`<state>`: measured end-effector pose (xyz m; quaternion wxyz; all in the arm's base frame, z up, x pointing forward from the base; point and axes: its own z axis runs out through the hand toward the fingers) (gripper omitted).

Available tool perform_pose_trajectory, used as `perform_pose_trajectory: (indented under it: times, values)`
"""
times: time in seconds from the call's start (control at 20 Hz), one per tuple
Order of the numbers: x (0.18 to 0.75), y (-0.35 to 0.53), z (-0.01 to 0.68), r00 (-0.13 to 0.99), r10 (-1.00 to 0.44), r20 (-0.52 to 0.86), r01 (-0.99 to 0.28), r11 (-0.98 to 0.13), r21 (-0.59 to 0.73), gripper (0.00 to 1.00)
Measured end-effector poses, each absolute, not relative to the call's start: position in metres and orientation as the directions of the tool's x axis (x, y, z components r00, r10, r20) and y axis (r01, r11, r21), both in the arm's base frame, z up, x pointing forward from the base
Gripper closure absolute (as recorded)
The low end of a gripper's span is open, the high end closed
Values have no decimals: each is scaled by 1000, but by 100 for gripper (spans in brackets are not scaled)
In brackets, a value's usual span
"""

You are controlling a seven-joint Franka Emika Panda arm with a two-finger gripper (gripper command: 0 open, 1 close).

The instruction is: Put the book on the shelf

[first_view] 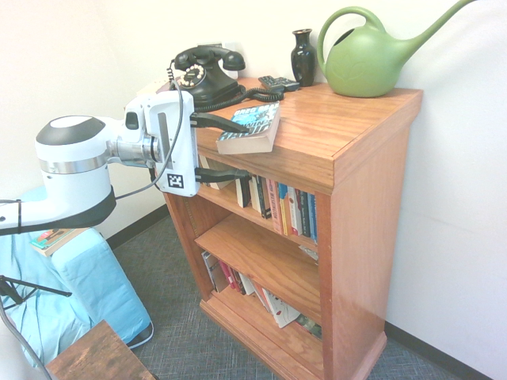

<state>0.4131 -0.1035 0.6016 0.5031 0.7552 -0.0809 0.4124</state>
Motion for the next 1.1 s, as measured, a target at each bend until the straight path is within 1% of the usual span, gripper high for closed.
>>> perform_pose_trajectory:
  times: [0.3, 0.35, 0.8, 1.1]
  values:
    - [446, -105, 596, 664, 307, 681, -513, -475, 715, 0]
    - [449, -105, 594, 667, 308, 678, -509, -476, 717, 100]
    - [462, -101, 591, 668, 316, 674, -500, -481, 721, 100]
    - [460, -99, 595, 655, 297, 695, -533, -469, 704, 100]
